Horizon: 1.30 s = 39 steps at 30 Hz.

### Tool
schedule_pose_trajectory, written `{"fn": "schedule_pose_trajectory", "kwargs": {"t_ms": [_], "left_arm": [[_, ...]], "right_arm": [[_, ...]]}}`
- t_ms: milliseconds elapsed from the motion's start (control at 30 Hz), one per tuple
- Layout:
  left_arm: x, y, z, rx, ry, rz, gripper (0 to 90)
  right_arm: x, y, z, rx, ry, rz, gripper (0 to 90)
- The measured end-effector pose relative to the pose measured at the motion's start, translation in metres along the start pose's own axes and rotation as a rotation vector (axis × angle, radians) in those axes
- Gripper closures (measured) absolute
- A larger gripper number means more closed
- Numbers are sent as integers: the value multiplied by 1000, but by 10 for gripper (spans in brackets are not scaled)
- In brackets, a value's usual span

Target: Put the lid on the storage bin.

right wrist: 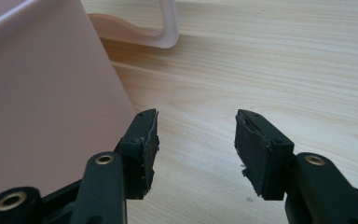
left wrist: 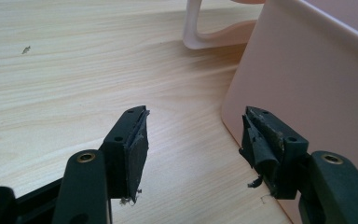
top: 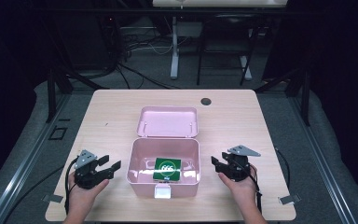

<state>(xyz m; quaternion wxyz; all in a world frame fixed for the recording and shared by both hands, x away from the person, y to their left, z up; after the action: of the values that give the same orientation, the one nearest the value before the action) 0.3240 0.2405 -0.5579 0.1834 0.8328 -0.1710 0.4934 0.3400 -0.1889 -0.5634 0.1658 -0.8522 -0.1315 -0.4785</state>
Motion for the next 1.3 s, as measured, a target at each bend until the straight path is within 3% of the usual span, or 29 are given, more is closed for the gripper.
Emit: {"fn": "schedule_pose_trajectory", "kwargs": {"t_ms": [133,200,467,567,800,967,1167,1300], "left_arm": [[-1,0,0,4,-5,7,410],[-1,0,0,-7,-3,-13,415],[3,1,-4,5,-1,-7,502],[7,2,-7,-21,-3,-19,526],[15,6,-13,-37,-3,-21,539],[23,12,-16,-58,3,-29,538],[37,27,-23,-104,17,-22,538],[42,36,-28,-126,35,-10,538]], "right_arm": [[0,-1,0,2,-8,-5,500],[0,-2,0,-4,-7,-15,500],[2,-6,1,4,-30,-34,503],[6,-7,2,4,-37,-56,503],[16,-12,-2,11,-39,-68,504],[28,-14,-4,15,-24,-59,509],[54,-18,-6,63,7,-7,496],[63,-21,0,92,-23,27,501]]}}
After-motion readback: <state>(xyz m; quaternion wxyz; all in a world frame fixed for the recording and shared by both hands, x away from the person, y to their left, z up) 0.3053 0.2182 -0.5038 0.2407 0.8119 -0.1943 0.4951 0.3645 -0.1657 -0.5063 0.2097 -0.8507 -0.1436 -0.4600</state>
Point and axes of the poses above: each handheld gripper's, and its own axes: z roughly forward along the jaws, x roughly out of its top, y roughly to its right, the point moved 4 cm from there along z, roughly forward along the jaws, and after that the axes turned 5 degrees about y, right-handed, at the moved point
